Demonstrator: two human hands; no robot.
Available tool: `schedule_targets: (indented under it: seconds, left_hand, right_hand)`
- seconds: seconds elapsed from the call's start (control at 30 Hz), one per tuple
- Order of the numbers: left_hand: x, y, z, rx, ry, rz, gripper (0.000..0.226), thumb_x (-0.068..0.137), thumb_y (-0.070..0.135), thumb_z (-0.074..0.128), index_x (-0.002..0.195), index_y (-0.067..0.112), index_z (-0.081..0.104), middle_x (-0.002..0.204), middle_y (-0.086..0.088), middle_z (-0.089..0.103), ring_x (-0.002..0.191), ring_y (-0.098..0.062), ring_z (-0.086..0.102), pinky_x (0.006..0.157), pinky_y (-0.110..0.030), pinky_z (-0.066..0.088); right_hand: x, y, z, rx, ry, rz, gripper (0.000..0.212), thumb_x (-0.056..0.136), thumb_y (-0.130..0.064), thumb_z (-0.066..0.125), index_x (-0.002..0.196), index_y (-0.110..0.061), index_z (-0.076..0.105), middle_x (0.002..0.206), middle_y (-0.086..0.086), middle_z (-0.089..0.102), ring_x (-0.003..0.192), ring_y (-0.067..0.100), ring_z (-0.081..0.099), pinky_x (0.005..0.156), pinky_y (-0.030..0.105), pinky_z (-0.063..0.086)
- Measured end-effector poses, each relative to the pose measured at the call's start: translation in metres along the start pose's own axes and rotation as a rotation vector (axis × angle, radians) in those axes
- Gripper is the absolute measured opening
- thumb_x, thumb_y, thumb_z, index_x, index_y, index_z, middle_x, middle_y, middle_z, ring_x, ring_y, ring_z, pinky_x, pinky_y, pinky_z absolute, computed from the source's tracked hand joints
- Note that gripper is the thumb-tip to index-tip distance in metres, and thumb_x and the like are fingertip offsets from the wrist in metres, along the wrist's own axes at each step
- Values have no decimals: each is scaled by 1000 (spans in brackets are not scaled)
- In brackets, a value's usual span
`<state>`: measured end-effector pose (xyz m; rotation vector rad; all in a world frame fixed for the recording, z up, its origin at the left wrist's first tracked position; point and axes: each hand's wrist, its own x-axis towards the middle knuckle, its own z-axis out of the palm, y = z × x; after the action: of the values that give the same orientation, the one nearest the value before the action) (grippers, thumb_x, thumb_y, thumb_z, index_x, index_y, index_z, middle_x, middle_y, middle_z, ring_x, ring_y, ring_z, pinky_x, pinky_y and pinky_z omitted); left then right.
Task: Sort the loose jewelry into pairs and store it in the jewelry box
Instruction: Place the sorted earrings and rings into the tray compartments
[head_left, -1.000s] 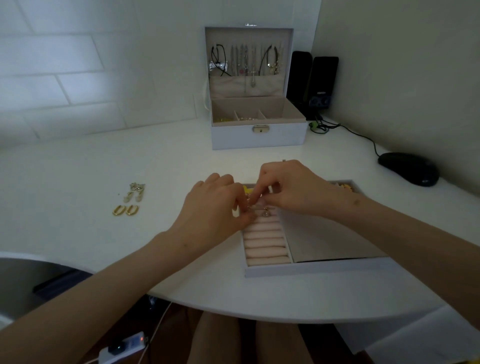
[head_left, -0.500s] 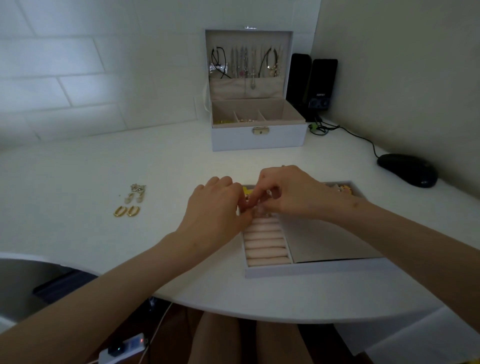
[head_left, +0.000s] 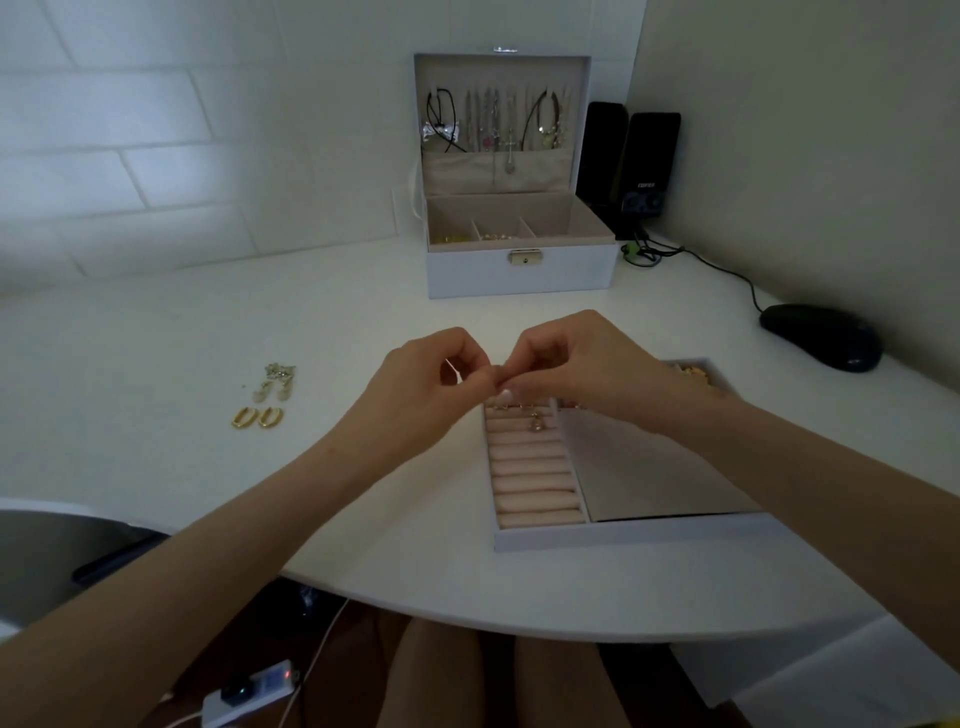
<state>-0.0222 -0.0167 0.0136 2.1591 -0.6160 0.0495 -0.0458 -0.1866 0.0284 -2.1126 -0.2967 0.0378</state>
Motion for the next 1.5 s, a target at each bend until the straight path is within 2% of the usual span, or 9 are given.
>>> schedule_targets:
  seconds: [0.2,0.3,0.4,0.53,0.73,0.87,1.2,1.37,1.5]
  left_hand:
    - [-1,1,-1,-5,-16,-33,12,85,24,57,75,20,61,71,8,60,62,-3,49,54,-9,36]
    - [-3,-1,-2,-33,-24,-18,11,85,24,58,76,19,63,73,8,62,62,0,48,56,-6,37]
    - [-4,-3,-1,-30,-41,-24,11,86,25,59,78,20,64,75,10,63,65,0,51,58,-6,37]
    - [-3,-4,-2,-26,-42,-27,7,87,23,59,81,24,62,80,10,66,71,-5,55,61,-7,39]
    - [-4,-3,0,-58,-28,-9,3,84,22,62,87,23,61,85,9,64,70,-1,53,59,-5,38]
    - [-8,-2,8,-128,-31,2,23,74,28,74,88,20,57,83,9,65,66,4,52,59,-4,38]
    - [-10,0,6,-87,62,83,21,70,18,78,78,17,59,73,8,64,65,3,54,57,-4,36]
    - [-9,1,4,-55,66,109,12,73,19,76,76,17,64,72,13,64,66,5,53,58,-3,35]
    - [-8,2,2,-27,62,129,8,75,21,74,77,15,69,72,15,65,67,5,54,59,-3,36]
  right_hand:
    - [-3,0,-6,140,20,49,12,75,0,73,86,-4,71,71,3,71,61,5,66,54,9,45]
    - [-3,-1,-8,168,52,16,12,74,2,72,83,-6,70,74,4,73,68,11,70,63,14,51]
    - [-3,-3,-8,128,68,-4,13,76,4,70,80,-7,72,72,-2,73,68,6,69,64,12,50]
    - [-3,-6,-8,73,83,-17,16,78,6,67,80,-9,72,78,5,73,71,9,69,67,15,51]
    - [-1,-8,-7,48,40,-3,22,80,12,60,80,-10,64,72,10,68,62,8,66,59,14,49]
    - [-1,-9,-4,5,20,33,20,81,9,60,81,-11,61,73,11,65,59,5,61,50,8,43]
    - [-2,1,-5,-9,-44,34,18,79,4,68,90,-11,67,72,2,68,61,1,61,55,9,43]
    - [-2,-1,-3,-41,-22,9,13,74,1,73,83,-7,71,59,-11,65,54,-4,58,53,6,41]
    - [-1,-5,-6,-110,-12,-5,18,76,-7,73,70,-23,69,57,-15,63,54,-6,57,54,6,41]
